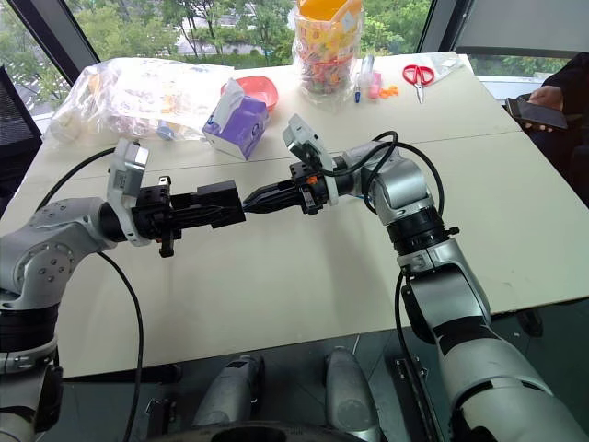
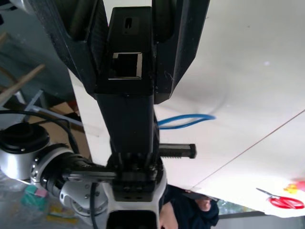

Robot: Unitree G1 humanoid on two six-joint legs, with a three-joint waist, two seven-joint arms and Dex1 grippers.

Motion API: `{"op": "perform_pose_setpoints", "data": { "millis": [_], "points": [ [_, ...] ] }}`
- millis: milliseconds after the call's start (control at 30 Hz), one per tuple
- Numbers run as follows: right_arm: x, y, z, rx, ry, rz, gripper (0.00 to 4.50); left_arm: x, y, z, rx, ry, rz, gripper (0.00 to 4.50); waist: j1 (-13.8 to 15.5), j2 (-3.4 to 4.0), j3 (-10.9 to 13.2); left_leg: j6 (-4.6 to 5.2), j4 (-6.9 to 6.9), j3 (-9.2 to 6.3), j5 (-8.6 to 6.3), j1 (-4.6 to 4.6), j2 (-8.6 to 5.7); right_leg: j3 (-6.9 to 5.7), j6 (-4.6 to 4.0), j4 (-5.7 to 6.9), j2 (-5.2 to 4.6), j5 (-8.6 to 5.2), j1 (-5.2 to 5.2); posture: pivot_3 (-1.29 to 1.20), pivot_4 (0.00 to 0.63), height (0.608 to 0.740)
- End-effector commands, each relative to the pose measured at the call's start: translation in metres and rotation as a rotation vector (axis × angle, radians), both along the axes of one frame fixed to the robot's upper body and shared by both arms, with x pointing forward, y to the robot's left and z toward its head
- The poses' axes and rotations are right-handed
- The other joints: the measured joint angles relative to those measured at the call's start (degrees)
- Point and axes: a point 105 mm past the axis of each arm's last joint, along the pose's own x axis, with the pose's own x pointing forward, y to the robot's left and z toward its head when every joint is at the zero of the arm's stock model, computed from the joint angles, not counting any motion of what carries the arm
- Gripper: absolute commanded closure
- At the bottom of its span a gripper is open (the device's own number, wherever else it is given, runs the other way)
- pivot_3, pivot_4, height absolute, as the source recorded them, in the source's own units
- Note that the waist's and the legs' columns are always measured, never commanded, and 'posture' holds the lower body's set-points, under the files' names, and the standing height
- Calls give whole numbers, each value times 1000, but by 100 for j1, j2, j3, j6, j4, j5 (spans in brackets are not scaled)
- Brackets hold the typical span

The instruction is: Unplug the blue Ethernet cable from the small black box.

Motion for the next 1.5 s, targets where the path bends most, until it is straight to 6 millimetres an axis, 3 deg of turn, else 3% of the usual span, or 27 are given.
{"op": "perform_pose_setpoints", "data": {
  "millis": [33,600,933,1500],
  "points": [
    [-5,7,16,23,-63,37,4430,-3,-2,9,-8,-53,-10,3985,-1,0,0,0,0,0,0,0,0,0,0,0,0,0,0,0,150,740],
    [-5,5,8,-3,-68,27,4430,-4,4,18,-20,-67,4,3985,0,0,0,0,0,0,0,0,0,0,0,0,0,0,0,0,150,740],
    [9,-11,4,-33,-82,-34,4430,-13,17,18,-2,-52,34,3985,1,0,0,0,0,0,0,-1,0,0,0,0,0,0,-1,0,150,740],
    [-3,2,7,-7,-58,18,4430,-7,5,22,-19,-79,17,3985,-1,0,0,0,0,0,0,-1,0,0,0,0,0,0,-1,0,150,740]
  ]
}}
